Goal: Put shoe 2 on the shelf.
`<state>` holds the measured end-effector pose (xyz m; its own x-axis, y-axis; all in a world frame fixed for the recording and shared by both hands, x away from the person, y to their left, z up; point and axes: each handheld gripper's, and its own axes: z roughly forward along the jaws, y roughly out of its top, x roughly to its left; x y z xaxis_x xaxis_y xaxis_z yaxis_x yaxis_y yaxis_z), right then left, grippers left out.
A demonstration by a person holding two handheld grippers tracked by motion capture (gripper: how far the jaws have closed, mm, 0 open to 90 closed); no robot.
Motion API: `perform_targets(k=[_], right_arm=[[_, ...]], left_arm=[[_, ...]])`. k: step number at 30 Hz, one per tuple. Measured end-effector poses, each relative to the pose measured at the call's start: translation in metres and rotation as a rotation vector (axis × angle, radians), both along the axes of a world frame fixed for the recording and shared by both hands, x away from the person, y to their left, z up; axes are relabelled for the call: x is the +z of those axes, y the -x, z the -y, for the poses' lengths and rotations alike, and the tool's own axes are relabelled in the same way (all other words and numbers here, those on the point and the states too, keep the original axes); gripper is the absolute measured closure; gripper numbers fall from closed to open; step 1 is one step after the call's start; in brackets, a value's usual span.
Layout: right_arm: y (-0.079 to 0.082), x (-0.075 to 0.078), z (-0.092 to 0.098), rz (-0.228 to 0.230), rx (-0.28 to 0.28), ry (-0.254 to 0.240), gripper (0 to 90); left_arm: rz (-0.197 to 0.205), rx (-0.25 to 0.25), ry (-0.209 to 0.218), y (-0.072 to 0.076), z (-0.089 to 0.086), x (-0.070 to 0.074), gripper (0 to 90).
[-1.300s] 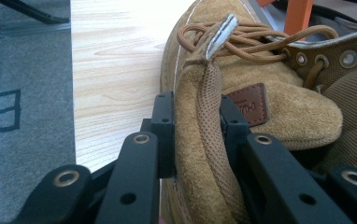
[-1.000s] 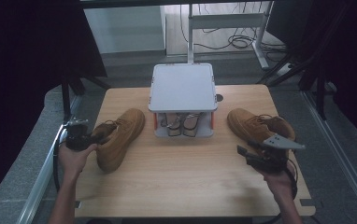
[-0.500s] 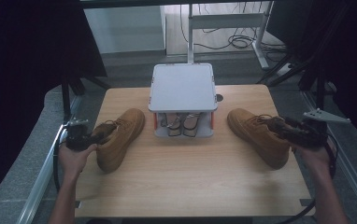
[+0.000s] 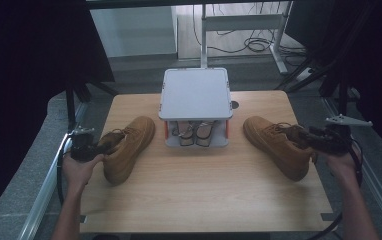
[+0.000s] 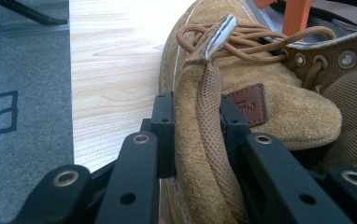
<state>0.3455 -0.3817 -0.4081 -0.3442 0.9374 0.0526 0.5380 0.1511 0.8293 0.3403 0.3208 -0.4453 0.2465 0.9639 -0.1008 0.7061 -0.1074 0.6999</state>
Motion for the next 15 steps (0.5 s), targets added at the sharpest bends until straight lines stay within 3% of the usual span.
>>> perform_targets(k=[6, 15], right_arm=[[-0.013, -0.01, 0.003, -0.064, -0.001, 0.002, 54.8], [-0.021, -0.021, 0.003, -0.151, 0.021, 0.067, 59.5]], left_arm=[[0.0, -0.002, 0.003, 0.0, 0.0, 0.0, 73.2], [-0.001, -0.013, 0.004, 0.0, 0.0, 0.0, 71.0]])
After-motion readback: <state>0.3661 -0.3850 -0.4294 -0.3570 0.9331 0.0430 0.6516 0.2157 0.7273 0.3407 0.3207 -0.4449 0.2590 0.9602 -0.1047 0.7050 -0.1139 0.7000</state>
